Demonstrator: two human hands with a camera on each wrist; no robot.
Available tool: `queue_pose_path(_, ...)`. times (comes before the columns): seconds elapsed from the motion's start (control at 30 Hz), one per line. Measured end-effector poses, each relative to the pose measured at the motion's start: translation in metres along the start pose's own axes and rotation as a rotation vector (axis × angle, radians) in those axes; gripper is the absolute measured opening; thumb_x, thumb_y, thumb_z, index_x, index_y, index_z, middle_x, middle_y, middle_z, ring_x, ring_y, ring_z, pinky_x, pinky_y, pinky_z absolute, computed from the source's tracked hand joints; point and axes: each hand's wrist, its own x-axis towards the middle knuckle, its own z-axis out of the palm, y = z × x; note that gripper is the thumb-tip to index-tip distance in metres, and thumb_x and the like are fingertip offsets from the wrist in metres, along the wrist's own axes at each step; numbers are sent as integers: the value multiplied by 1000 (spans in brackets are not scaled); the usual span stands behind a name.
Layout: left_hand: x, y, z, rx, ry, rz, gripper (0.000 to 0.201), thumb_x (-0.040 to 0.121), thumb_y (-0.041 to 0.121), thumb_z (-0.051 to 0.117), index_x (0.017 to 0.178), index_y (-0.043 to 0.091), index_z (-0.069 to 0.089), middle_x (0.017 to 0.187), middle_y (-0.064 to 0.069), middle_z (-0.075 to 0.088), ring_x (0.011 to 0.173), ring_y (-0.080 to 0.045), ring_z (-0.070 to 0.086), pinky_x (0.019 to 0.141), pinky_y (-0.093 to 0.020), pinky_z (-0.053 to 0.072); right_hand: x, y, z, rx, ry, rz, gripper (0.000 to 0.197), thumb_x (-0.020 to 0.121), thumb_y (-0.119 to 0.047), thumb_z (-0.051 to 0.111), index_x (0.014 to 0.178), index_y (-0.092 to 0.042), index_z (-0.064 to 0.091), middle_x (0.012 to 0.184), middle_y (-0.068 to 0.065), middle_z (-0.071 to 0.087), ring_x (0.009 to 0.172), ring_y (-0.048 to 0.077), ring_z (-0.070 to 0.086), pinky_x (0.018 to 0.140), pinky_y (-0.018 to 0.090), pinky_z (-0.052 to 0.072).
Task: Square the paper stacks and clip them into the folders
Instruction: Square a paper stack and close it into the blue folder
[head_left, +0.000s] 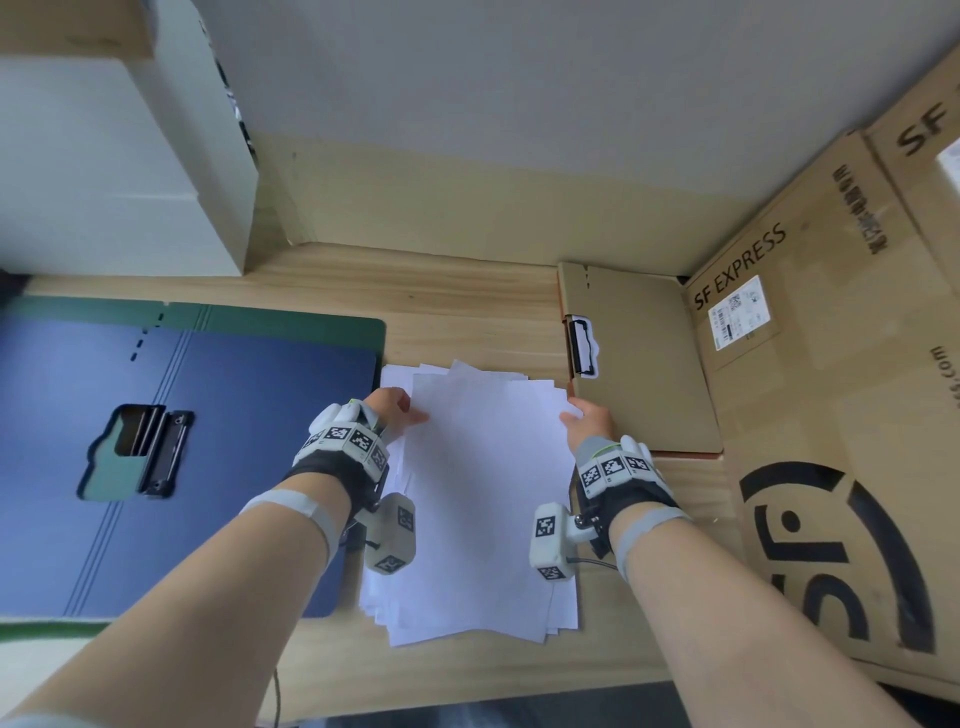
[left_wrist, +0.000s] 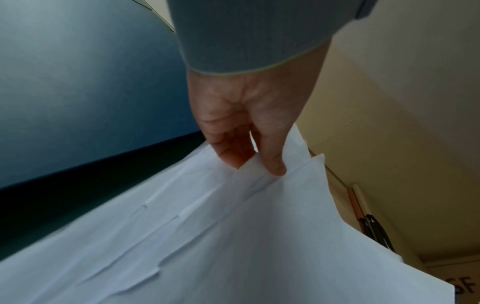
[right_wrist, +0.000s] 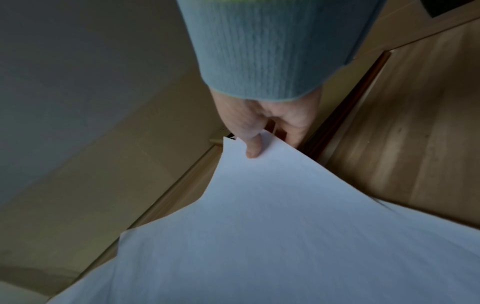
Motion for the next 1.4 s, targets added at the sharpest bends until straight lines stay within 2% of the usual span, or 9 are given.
queue_pose_path(0.17,-3,0,-1,-93,58,62,35,88,25,60,66,17,34,67,-2,46,60,-21,44,56,-29,34,-5,0,0,-23,5,3,40,93,-5,51,133,-3,49,137,15,52,122,31,52,96,30,42)
queue_pose_path(0.23,-5,1,-1,-224,15,64,18,88,24,61,87,10,49,88,-9,63,80,-28,60,69,-36,48,-6,-1,3,-19,11,1,41,93,-7,52,133,-2,49,137,16,52,122,32,52,98,32,41)
queue_pose_path(0.37,-16,6,0,-287,-11,56,49,87,20,64,131,4,47,126,-15,61,115,-33,59,96,-41,50,-8,-6,9,28,3,-37,46,92,-10,54,136,0,44,140,18,48,126,32,49,103,34,38)
queue_pose_path(0.67,-41,27,-26,-620,107,238,40,89,1,54,128,9,54,121,-15,63,106,-29,62,95,-40,50,-13,-17,18,334,-90,-86,67,88,-8,61,144,-4,24,140,18,47,121,29,53,95,33,41)
queue_pose_path(0.8,-50,33,-52,-846,136,288,51,74,20,71,122,15,55,124,-14,63,108,-30,63,97,-49,50,-21,-30,17,312,-82,-213,30,89,6,52,118,16,50,124,33,57,101,28,58,97,43,46)
queue_pose_path(0.87,-55,31,-61,-957,85,296,61,69,18,75,126,14,52,126,-14,61,113,-32,61,98,-49,49,-26,-41,15,405,-52,-273,28,90,9,48,117,16,52,113,24,64,102,33,61,98,42,44)
queue_pose_path(1.0,-65,27,-66,-898,20,266,60,75,0,72,130,5,49,129,-17,58,117,-34,58,103,-50,45,-30,-62,10,611,-80,-348,32,90,12,44,118,-1,55,72,-18,73,72,0,67,83,29,49)
queue_pose_path(1.17,-73,25,-71,-862,97,300,54,76,-5,71,126,0,53,121,-17,61,110,-30,60,103,-46,45,-60,-80,1,682,-141,-374,31,80,11,55,82,-19,58,82,-3,63,68,7,64,72,28,48)
queue_pose_path(1.4,-78,13,-71,-719,66,369,36,75,-1,73,108,10,63,103,-11,66,102,-28,63,102,-43,47,-77,-62,6,534,-184,-354,24,78,6,67,92,-13,62,106,10,64,96,24,60,97,41,47)
